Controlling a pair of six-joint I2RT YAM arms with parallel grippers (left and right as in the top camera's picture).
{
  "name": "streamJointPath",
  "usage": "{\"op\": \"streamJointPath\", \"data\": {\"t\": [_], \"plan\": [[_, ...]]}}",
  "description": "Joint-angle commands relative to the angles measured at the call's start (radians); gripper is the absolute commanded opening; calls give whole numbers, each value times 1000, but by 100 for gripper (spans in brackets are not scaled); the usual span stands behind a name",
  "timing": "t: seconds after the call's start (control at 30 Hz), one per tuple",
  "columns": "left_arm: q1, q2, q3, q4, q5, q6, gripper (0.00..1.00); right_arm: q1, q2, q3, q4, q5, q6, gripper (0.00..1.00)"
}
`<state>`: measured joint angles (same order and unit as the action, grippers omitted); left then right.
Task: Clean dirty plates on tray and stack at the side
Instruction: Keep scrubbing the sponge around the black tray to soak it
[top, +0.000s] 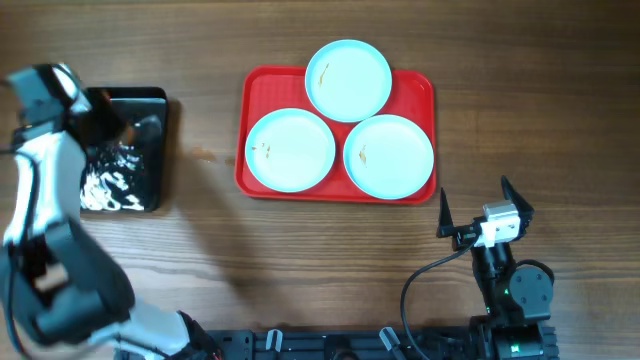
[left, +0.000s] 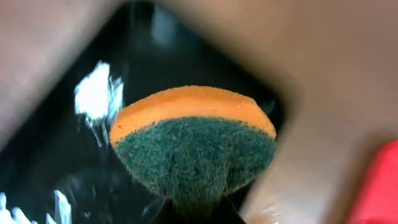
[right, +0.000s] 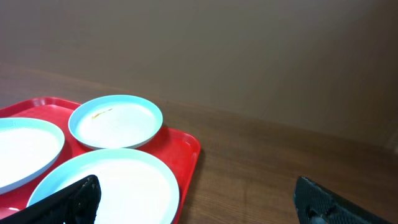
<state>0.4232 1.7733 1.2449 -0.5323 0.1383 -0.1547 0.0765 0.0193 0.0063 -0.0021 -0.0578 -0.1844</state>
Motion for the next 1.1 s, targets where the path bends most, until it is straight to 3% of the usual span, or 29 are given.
{"op": "streamJointPath", "data": {"t": [0.0, 0.2, 0.3, 0.43, 0.6, 0.7, 0.9, 1.07], "plan": [[4, 20, -11, -10, -22, 25, 4, -6, -12, -1, 3, 10, 3, 100], [3, -204, 79, 46, 161, 8, 4, -6, -12, -1, 3, 10, 3, 100], [-3, -263, 79, 65, 102, 10, 4, -6, -12, -1, 3, 10, 3, 100], [-5, -211, 36, 24, -27, 17, 4, -6, -12, -1, 3, 10, 3, 100], [-2, -17, -61, 31, -130, 21, 4, -6, -12, -1, 3, 10, 3, 100], [0, 11, -57, 18, -129, 21, 4, -6, -12, -1, 3, 10, 3, 100], [-10, -175, 70, 31, 84, 20, 4, -6, -12, -1, 3, 10, 3, 100], [-12, -307, 78, 113, 69, 21, 4, -6, -12, -1, 3, 10, 3, 100]]}}
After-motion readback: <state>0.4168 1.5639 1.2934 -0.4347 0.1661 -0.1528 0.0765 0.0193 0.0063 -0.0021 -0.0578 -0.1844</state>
